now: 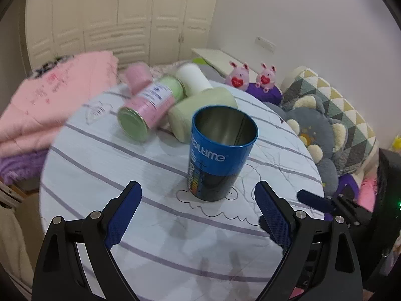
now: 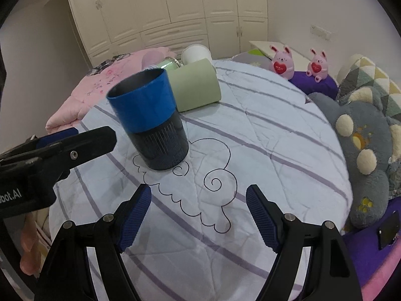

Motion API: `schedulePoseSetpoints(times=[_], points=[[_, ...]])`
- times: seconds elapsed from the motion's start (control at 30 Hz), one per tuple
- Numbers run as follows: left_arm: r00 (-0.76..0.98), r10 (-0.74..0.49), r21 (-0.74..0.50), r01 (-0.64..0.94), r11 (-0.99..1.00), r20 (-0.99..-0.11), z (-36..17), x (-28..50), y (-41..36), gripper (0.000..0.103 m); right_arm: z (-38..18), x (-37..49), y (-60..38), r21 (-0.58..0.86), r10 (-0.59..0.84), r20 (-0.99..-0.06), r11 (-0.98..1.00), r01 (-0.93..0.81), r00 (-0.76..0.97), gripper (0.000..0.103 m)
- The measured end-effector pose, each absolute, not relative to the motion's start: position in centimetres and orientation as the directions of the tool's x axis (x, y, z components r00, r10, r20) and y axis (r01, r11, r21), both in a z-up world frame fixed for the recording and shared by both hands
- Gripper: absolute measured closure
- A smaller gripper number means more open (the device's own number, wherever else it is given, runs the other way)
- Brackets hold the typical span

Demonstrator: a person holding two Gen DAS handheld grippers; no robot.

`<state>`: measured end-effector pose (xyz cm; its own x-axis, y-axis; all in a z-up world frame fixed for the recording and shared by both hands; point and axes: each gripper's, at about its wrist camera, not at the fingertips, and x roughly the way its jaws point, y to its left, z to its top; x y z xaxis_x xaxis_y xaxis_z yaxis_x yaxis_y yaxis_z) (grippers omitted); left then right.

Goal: Flip cup upright

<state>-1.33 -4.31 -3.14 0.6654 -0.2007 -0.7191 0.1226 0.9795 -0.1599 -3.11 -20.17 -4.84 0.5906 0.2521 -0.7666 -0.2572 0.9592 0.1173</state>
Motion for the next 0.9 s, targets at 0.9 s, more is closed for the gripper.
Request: schedulePoseSetpoints(times=[0.9], points=[[0.827,-0.046,0.027,0.073,0.997,-0.561,4.2,-8.7,-1.9,0.005,3.7,-7.1,-18.0,-0.019,0.133,-0.587,0.984,-0.178,0.799,0.024]])
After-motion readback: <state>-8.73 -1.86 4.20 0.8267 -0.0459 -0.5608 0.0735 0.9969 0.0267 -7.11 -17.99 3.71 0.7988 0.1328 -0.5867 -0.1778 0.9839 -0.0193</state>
